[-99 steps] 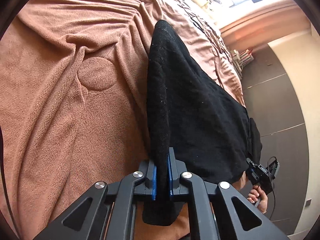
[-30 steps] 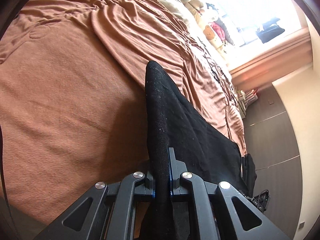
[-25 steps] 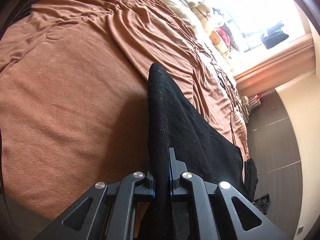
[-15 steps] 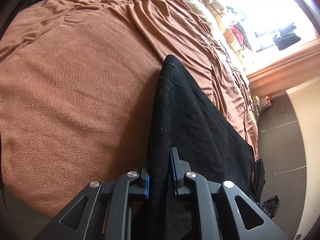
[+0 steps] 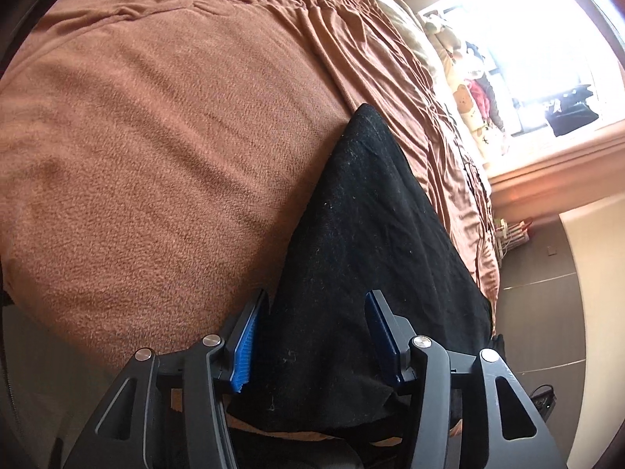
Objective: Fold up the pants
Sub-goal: 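Open both grippers and release the pants on the bed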
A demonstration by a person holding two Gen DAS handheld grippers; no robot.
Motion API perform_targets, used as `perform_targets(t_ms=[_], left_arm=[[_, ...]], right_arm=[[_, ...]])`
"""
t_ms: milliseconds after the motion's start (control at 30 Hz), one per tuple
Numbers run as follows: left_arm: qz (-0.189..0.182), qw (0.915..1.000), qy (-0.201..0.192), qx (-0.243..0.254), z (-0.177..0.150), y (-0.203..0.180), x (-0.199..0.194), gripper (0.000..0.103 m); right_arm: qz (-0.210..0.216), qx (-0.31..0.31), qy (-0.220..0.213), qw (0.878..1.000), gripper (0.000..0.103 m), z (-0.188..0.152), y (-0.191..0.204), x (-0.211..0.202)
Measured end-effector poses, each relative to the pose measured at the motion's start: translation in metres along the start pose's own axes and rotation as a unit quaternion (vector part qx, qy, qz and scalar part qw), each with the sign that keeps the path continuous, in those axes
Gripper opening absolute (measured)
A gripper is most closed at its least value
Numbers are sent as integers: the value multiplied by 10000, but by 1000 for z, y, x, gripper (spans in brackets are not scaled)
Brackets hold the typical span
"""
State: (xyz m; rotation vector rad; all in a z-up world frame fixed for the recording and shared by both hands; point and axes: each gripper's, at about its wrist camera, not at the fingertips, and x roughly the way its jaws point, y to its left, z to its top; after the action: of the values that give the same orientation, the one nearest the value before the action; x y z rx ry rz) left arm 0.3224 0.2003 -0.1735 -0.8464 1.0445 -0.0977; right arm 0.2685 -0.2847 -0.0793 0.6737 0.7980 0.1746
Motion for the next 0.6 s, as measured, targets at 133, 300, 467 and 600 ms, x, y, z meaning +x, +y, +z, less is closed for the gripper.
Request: perform_targets(t_ms=[133, 300, 467, 600], left_arm=[[-90, 9997, -46, -237, -9, 11, -3, 54], [-338, 9983, -129, -446, -21, 22, -11, 54], [-417, 9981, -163, -431, -28, 24, -14, 54], [-470, 9977, -179, -458, -32, 24, -15, 54]], right_arm=[[104, -408, 106, 9991, 37, -6, 26, 13], [-6, -730, 273, 9970, 37, -21, 46, 36], [-546, -902, 335, 9939, 37, -14, 57, 51], [-1063, -1091, 387, 9876, 37, 1, 63, 63]])
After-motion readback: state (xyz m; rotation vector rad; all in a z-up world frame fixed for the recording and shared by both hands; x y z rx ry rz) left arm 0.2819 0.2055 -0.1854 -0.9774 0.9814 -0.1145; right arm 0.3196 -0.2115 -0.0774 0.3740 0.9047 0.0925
